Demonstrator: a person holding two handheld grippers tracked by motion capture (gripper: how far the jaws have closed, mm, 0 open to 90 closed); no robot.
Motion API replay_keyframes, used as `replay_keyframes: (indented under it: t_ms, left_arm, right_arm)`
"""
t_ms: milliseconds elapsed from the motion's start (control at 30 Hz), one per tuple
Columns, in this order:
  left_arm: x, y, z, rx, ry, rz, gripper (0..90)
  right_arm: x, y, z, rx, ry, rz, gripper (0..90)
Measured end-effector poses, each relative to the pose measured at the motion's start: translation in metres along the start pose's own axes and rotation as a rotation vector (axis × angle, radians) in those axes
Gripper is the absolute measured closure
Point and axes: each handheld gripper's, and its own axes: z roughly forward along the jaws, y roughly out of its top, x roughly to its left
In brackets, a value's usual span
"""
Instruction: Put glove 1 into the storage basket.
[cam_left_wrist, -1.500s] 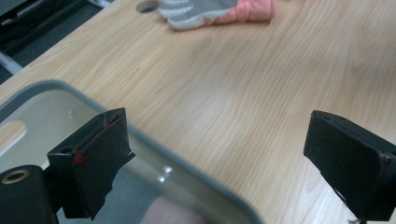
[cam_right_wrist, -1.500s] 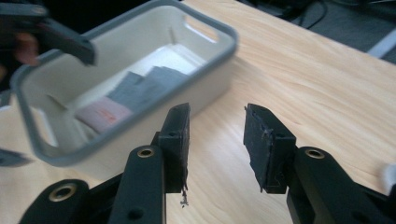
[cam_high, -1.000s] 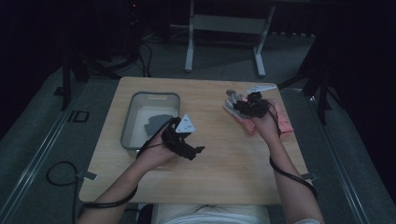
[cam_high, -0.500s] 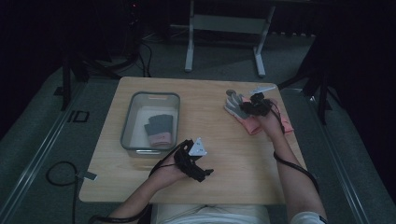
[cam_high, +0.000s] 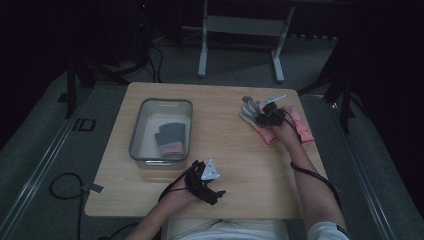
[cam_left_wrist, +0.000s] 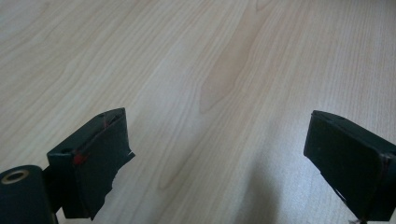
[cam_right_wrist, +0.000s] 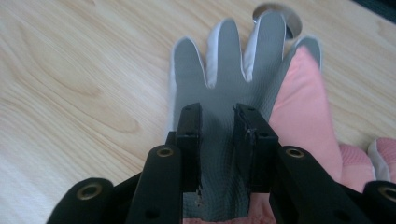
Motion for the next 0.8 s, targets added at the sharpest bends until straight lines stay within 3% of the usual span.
replay_keyframes:
  t_ms: [200, 333, 467, 567, 600, 633, 667, 767, 800]
  left_arm:
    - [-0.003, -0.004, 0.001, 0.013, -0.010, -0.002, 6.5]
    - [-0.005, -0.005, 0.001, 0.003, -0.013, 0.000, 6.5]
    - [-0.005, -0.006, 0.000, 0.003, -0.014, 0.002, 6.5]
    - [-0.003, -0.007, -0.001, -0.003, -0.012, -0.008, 6.5]
    - [-0.003, -0.007, -0.001, -0.003, -0.012, -0.008, 6.5]
    - [-0.002, -0.008, -0.002, -0.006, -0.008, -0.008, 6.5]
    - [-0.001, -0.008, -0.003, -0.006, -0.007, -0.008, 6.5]
    - [0.000, -0.008, -0.005, -0.017, 0.002, -0.013, 6.5]
    - [0.000, -0.008, -0.005, -0.017, 0.002, -0.013, 6.5]
  right_arm:
    - [0.000, -0.004, 0.010, 0.034, 0.004, 0.018, 69.8]
    - [0.002, -0.005, 0.011, 0.054, -0.015, 0.071, 81.8]
    - [0.006, -0.004, 0.006, 0.051, -0.028, 0.123, 86.0]
    - [0.018, 0.000, -0.016, 0.003, -0.016, 0.161, 87.5]
    - [0.018, 0.000, -0.016, 0.003, -0.016, 0.161, 87.5]
    - [0.026, 0.002, -0.030, -0.024, -0.017, 0.189, 88.0]
    - [0.026, 0.002, -0.030, -0.024, -0.017, 0.189, 88.0]
    - [0.044, 0.005, -0.065, -0.098, -0.011, 0.237, 88.4]
    - [0.044, 0.005, -0.065, -0.098, -0.011, 0.237, 88.4]
